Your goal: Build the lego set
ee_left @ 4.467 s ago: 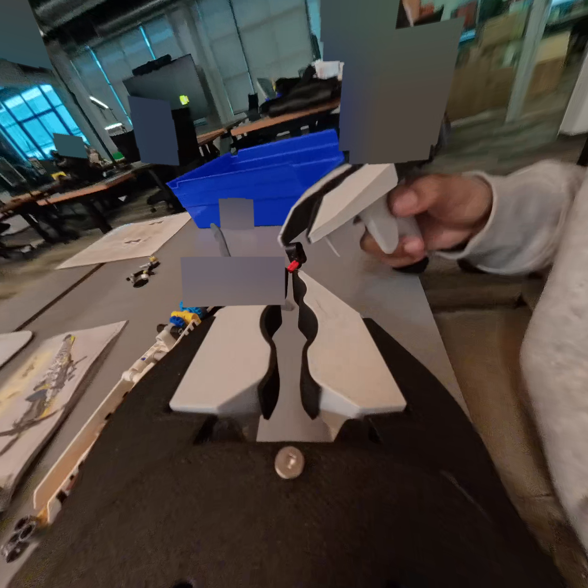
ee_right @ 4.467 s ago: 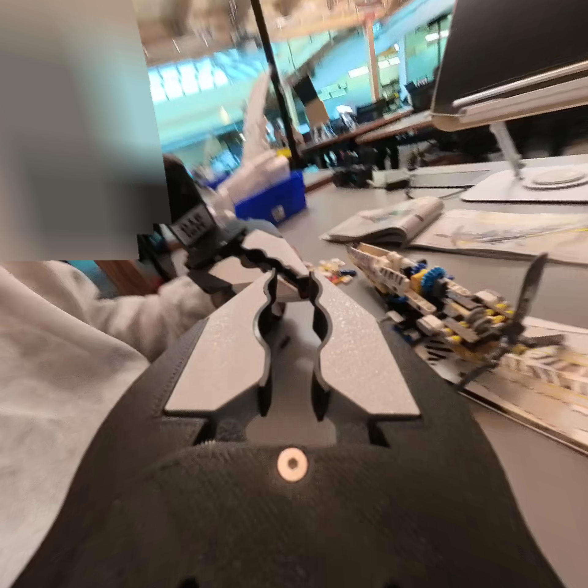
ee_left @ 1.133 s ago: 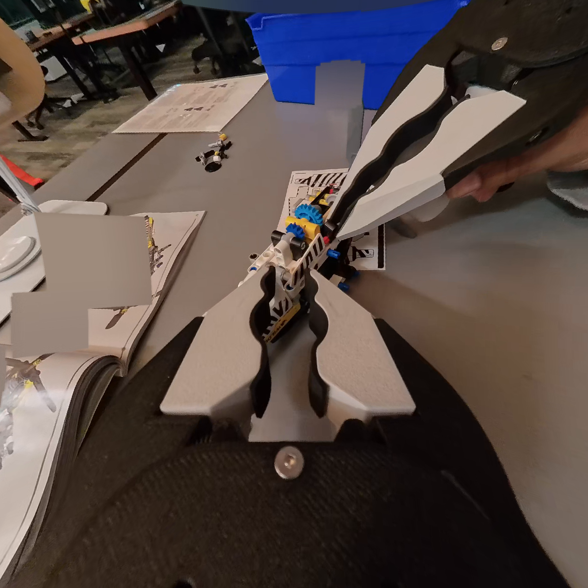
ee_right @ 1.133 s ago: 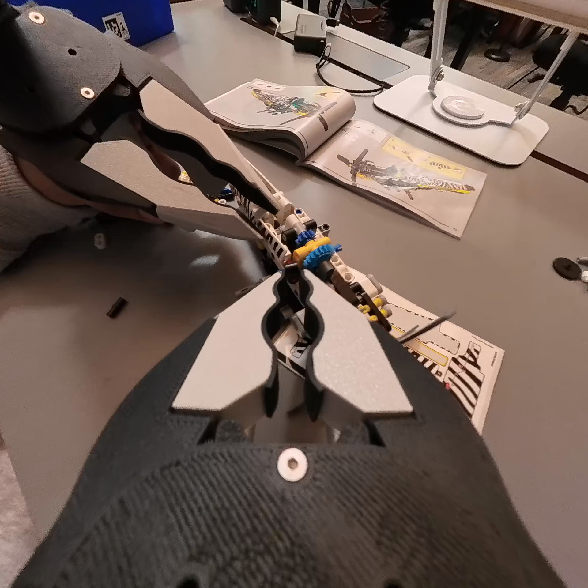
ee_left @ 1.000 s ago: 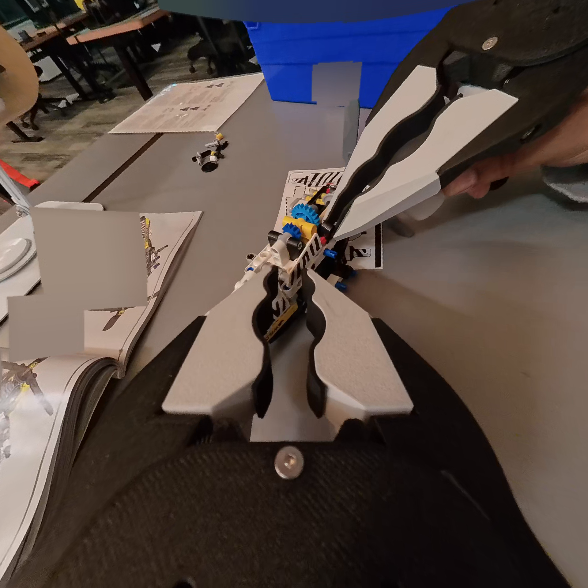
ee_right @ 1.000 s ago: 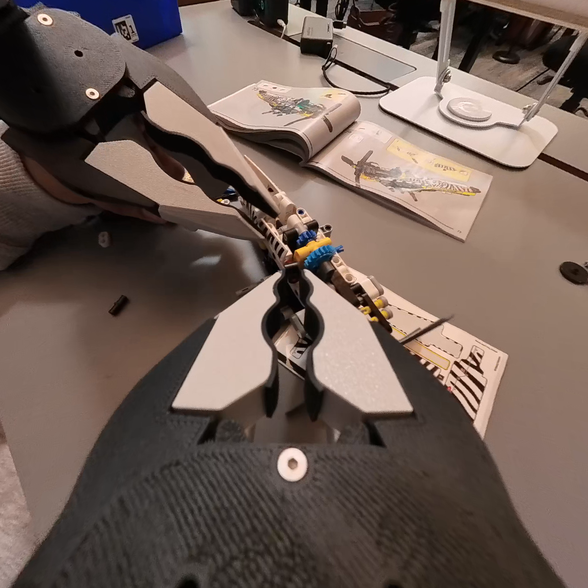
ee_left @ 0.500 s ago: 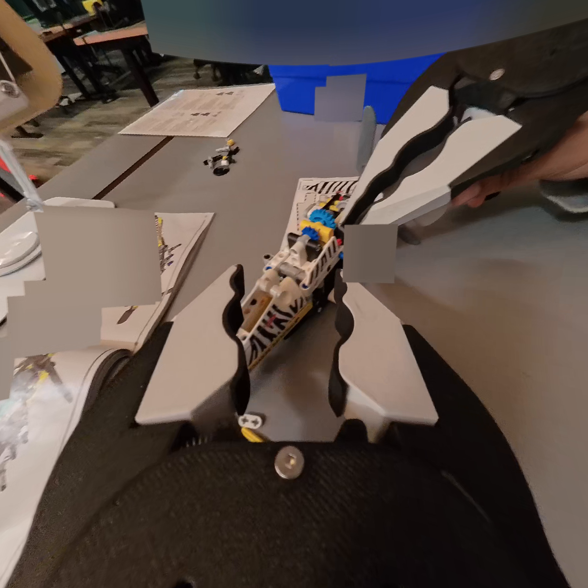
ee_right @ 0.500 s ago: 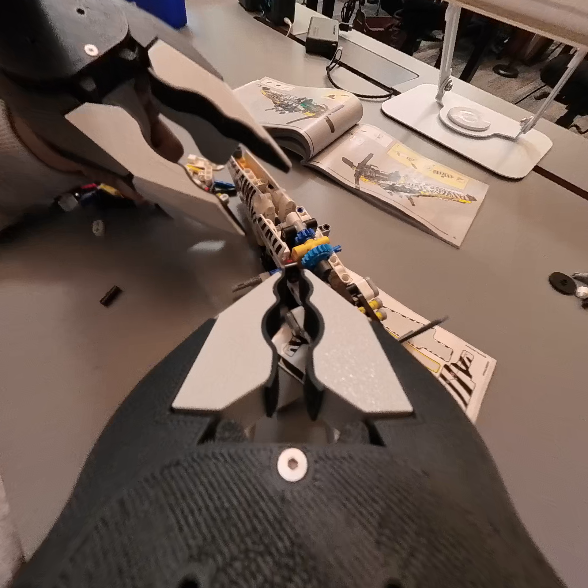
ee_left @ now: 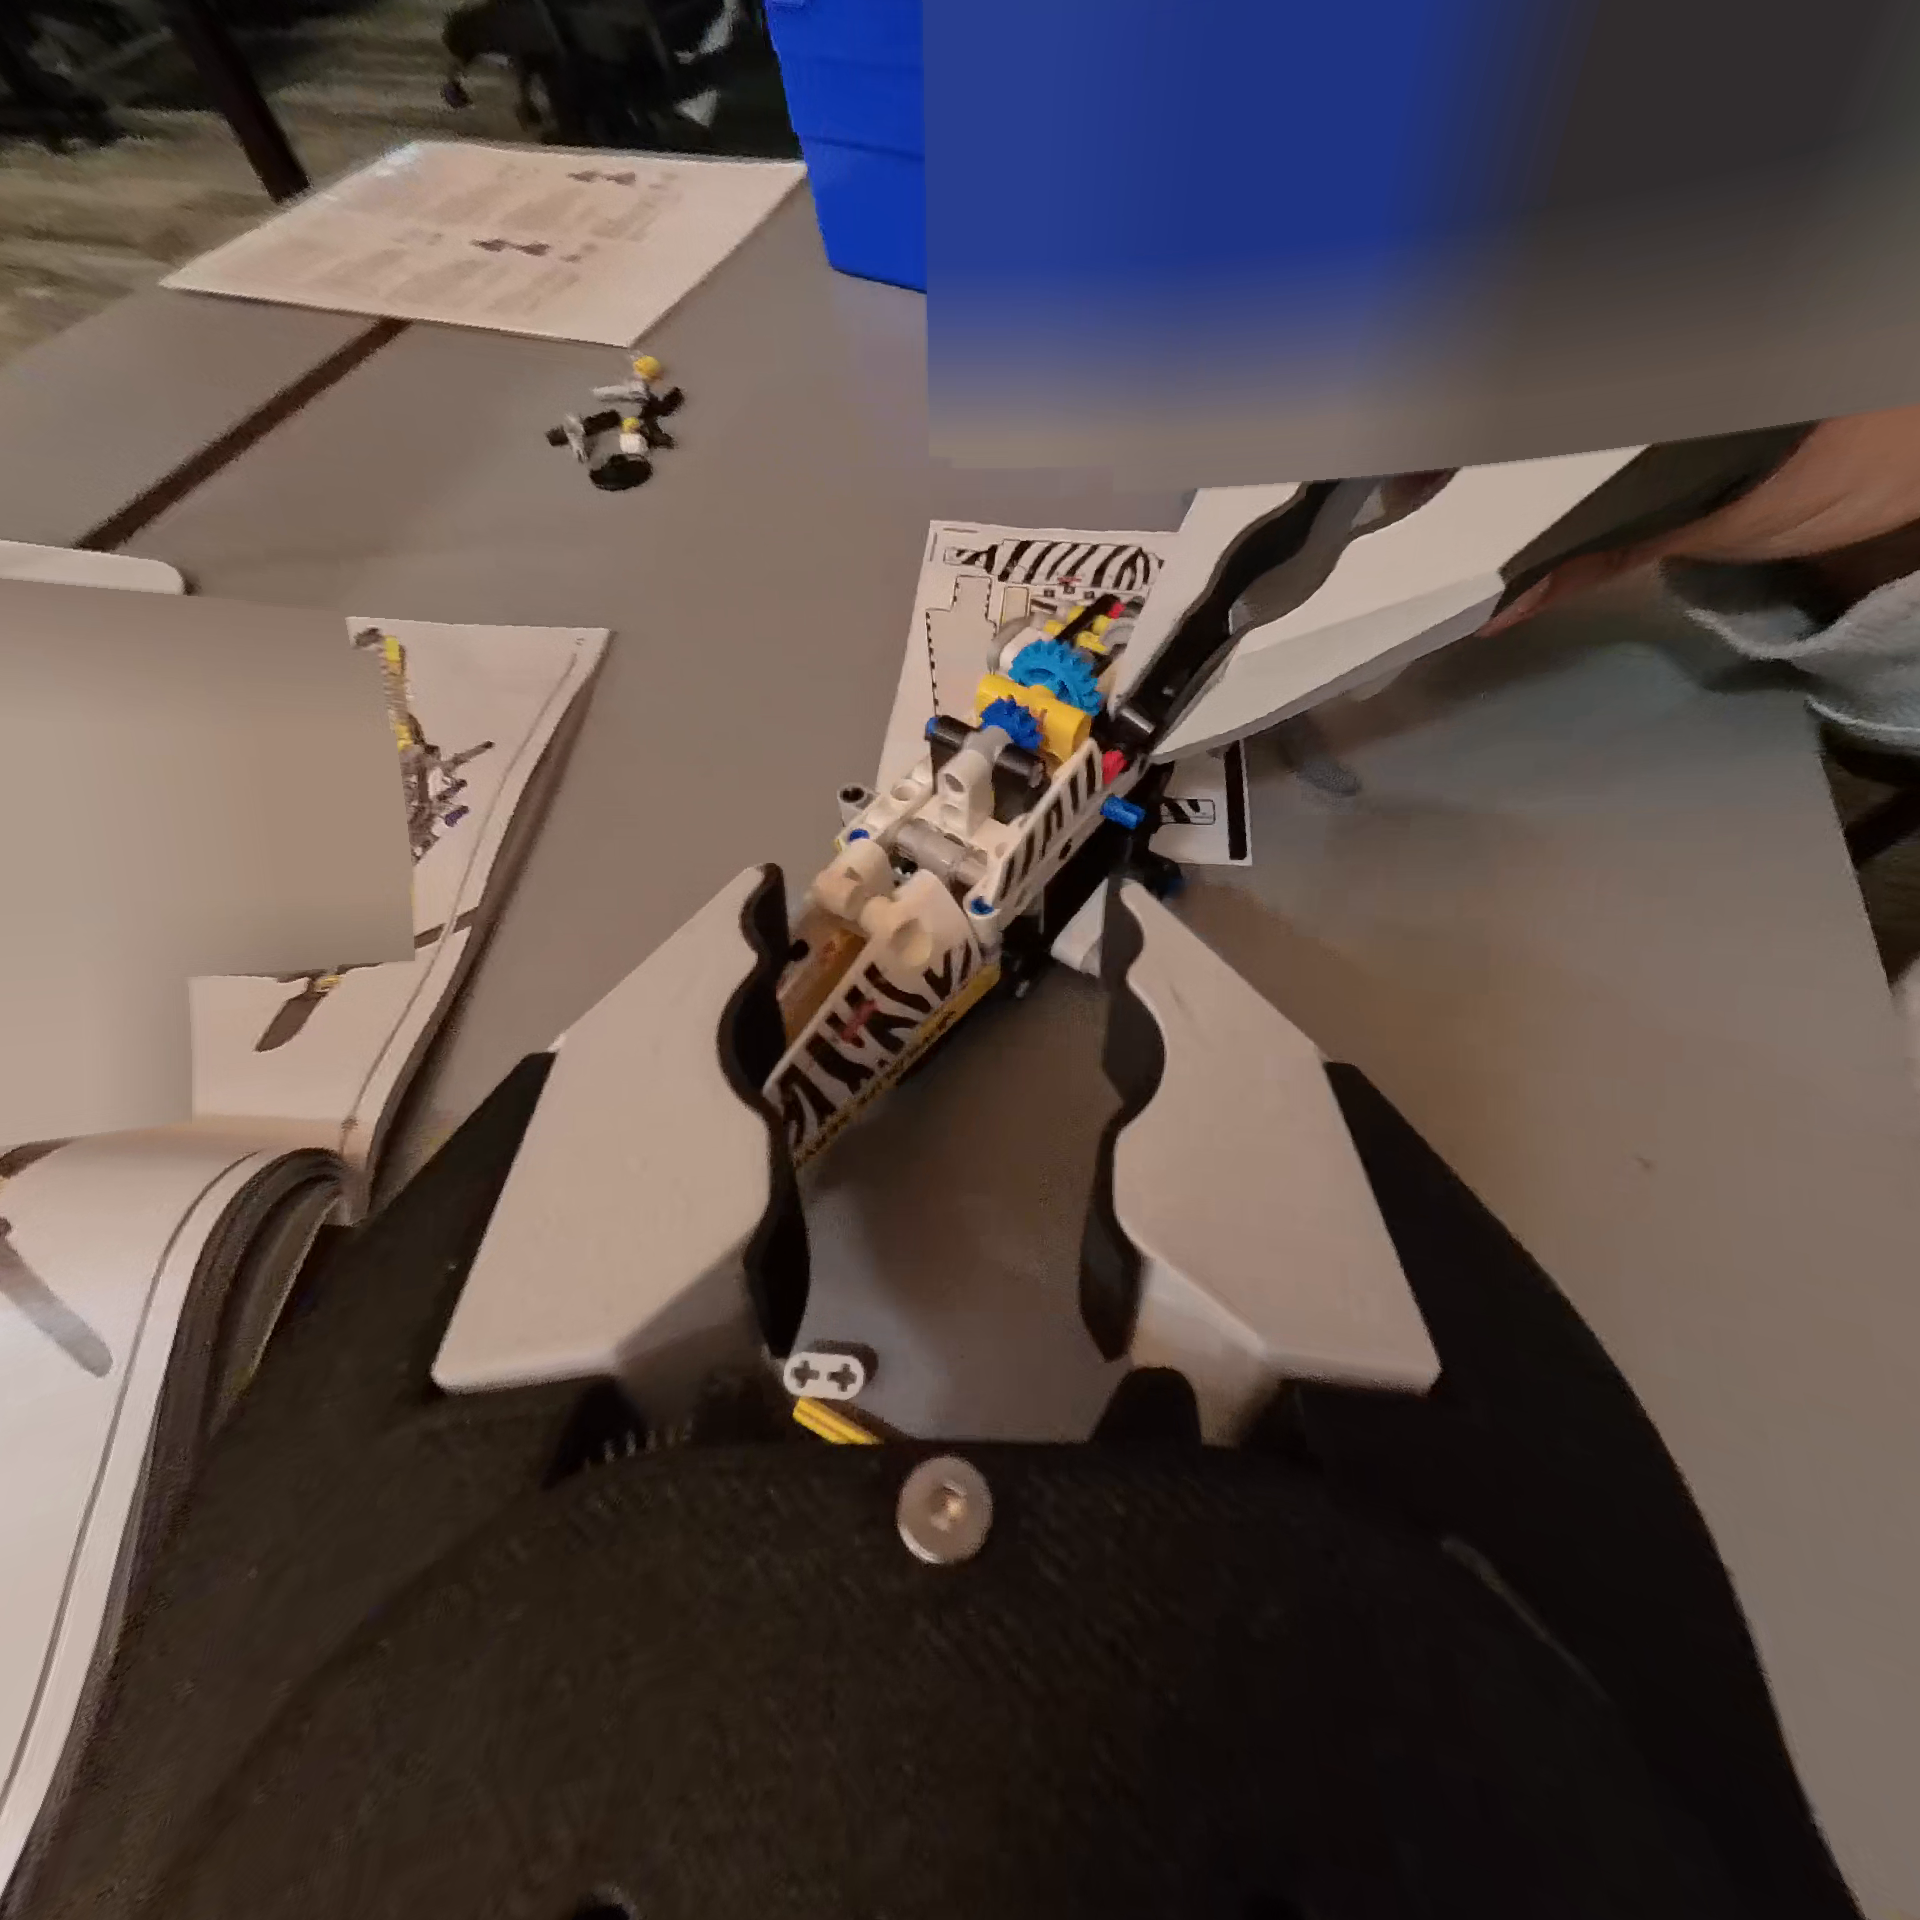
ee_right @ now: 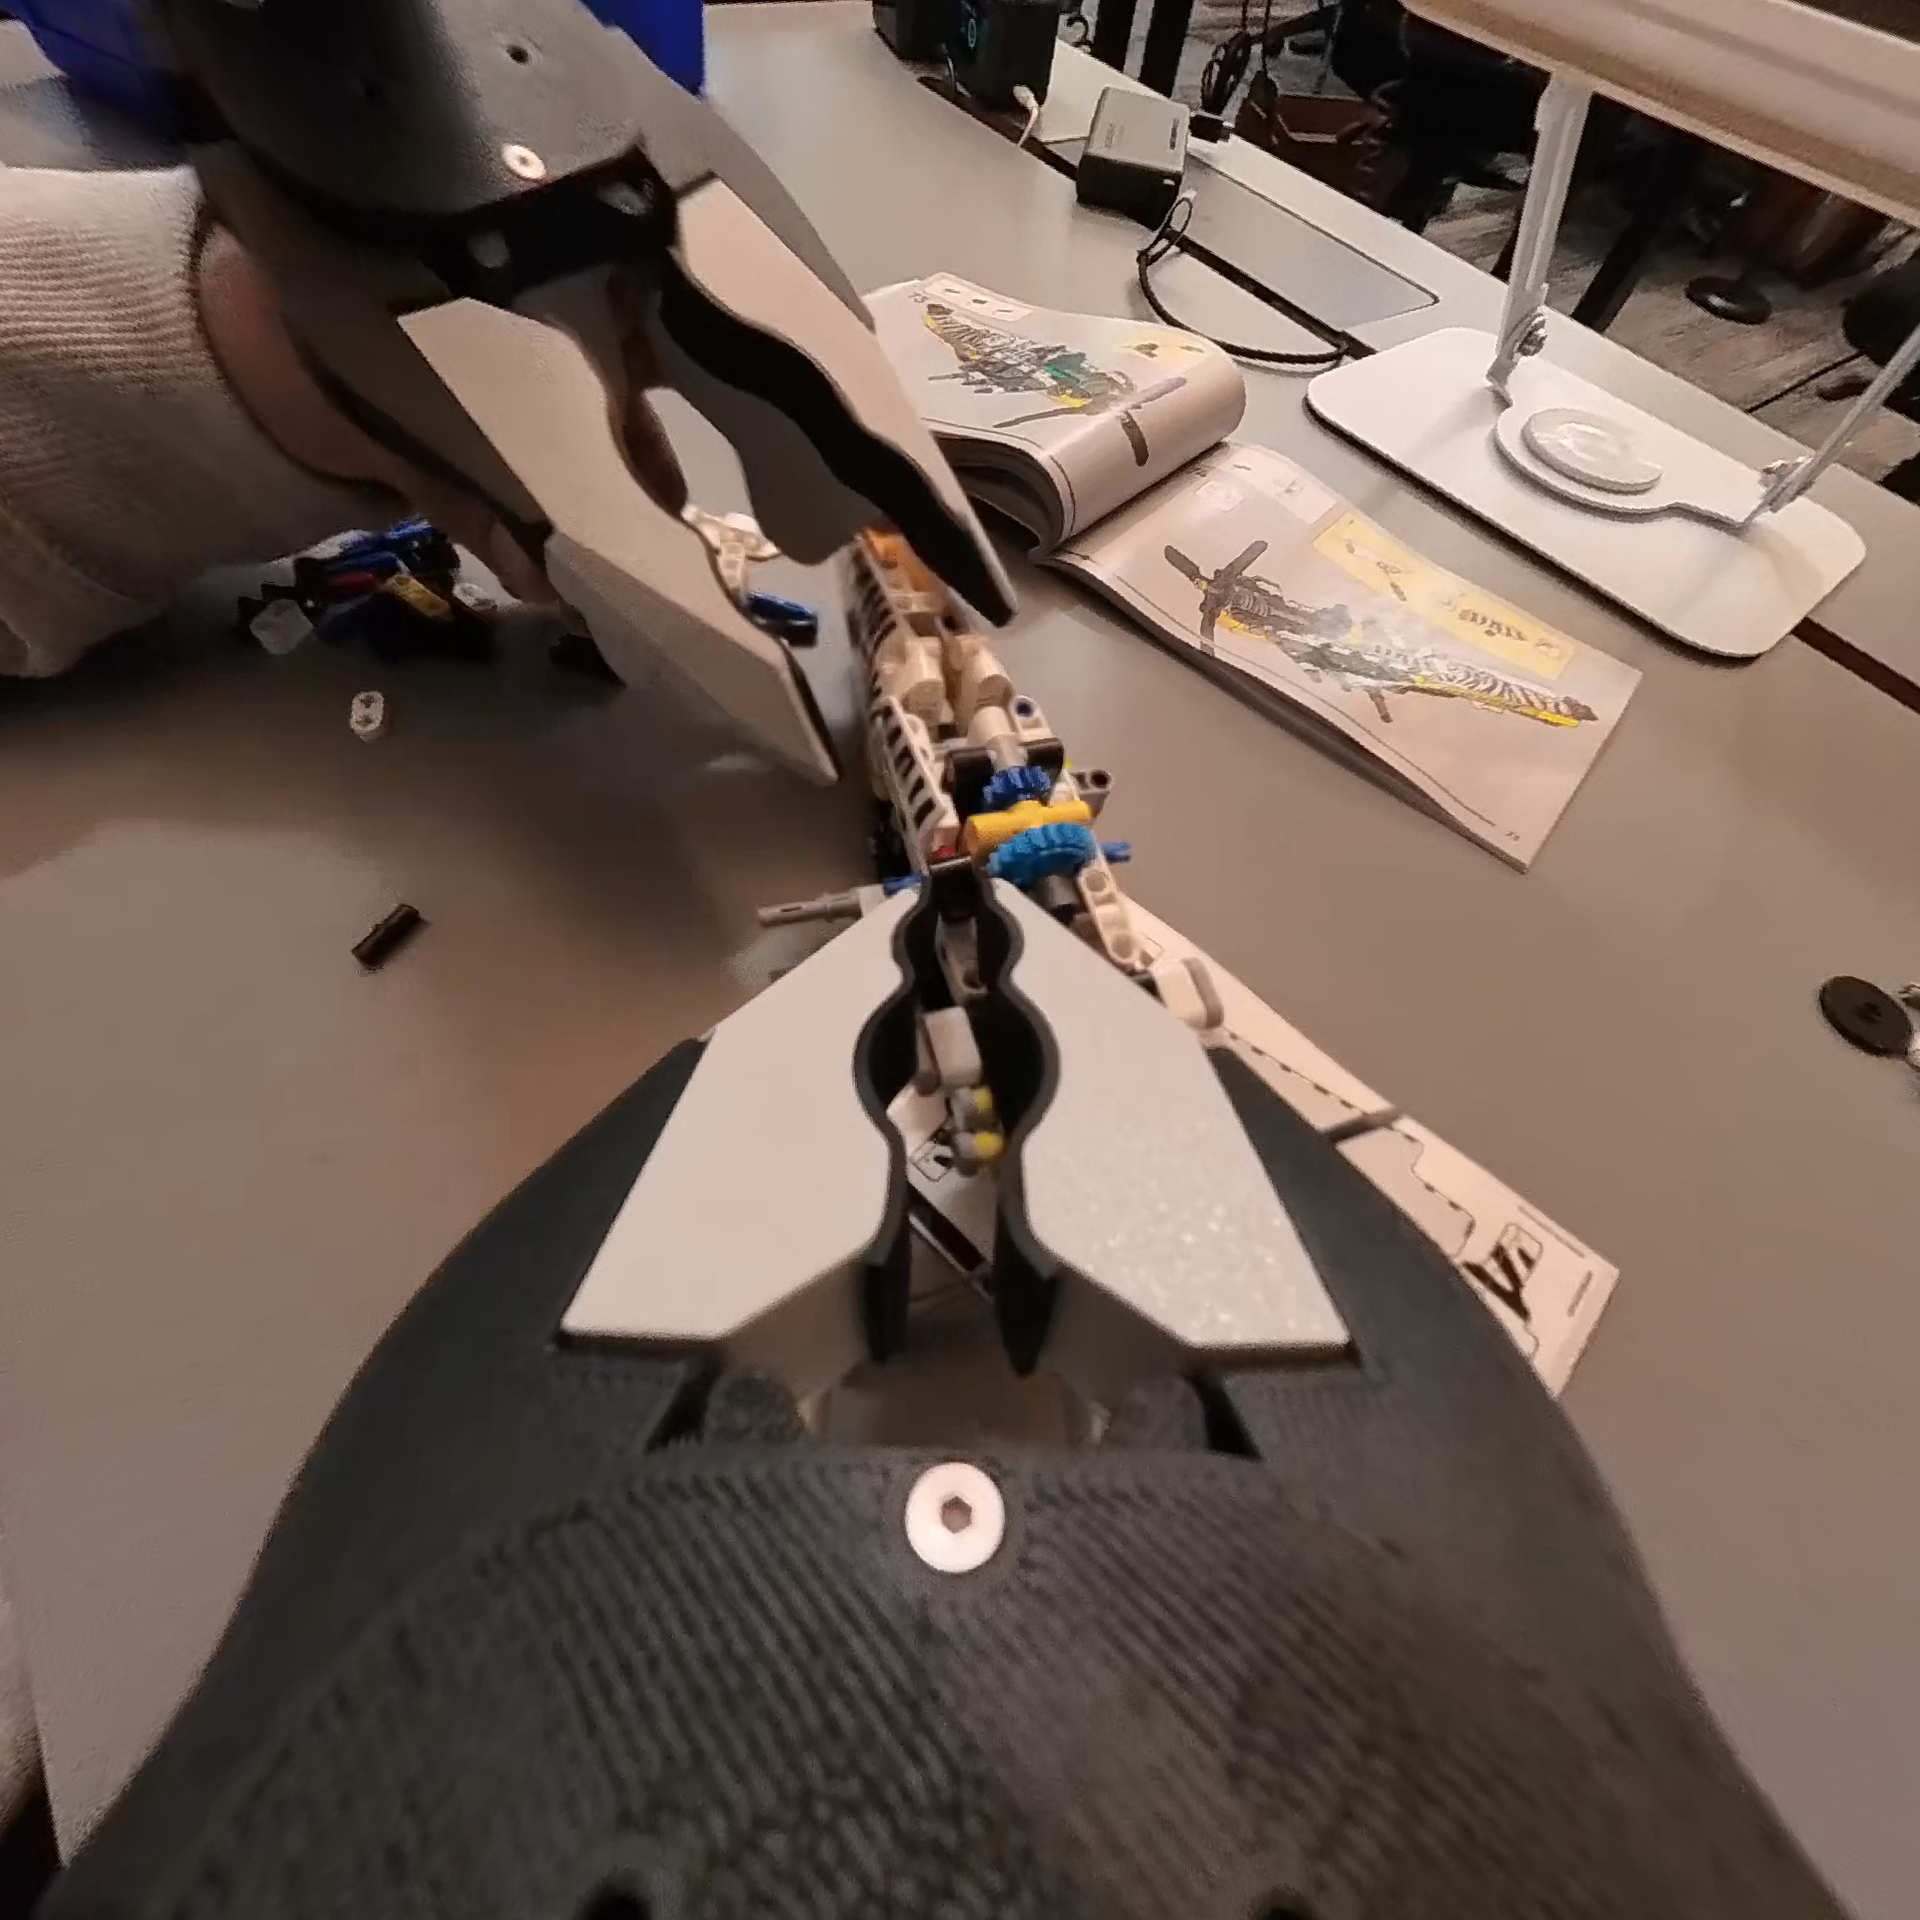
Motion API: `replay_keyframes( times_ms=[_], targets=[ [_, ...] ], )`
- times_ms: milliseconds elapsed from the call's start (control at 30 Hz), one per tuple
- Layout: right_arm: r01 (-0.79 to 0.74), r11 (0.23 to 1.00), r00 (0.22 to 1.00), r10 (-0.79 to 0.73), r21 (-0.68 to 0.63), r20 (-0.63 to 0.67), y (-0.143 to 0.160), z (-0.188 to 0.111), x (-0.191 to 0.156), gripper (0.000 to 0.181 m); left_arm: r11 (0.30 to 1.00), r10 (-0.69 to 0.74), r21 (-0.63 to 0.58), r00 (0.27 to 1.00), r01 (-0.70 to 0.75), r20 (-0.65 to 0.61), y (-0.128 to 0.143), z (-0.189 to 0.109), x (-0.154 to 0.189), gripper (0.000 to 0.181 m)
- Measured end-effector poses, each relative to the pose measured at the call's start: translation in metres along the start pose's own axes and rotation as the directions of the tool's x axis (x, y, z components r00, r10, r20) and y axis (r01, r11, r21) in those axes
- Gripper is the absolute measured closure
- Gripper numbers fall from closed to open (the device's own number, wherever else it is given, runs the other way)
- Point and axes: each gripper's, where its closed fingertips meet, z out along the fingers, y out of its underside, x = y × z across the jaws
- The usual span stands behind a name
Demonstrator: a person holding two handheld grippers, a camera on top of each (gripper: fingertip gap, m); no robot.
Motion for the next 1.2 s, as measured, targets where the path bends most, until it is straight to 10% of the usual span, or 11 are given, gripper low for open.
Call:
replay_keyframes(
  times_ms=[1200],
  targets=[
    [-0.059, 0.998, 0.995, 0.058, 0.008, 0.084, 0.001, 0.003, 0.004, 0.176, 0.989, 0.069, -0.105, 0.958, -0.102, -0.278, -0.003, 0.008, 0.018, 0.175]
  ],
)
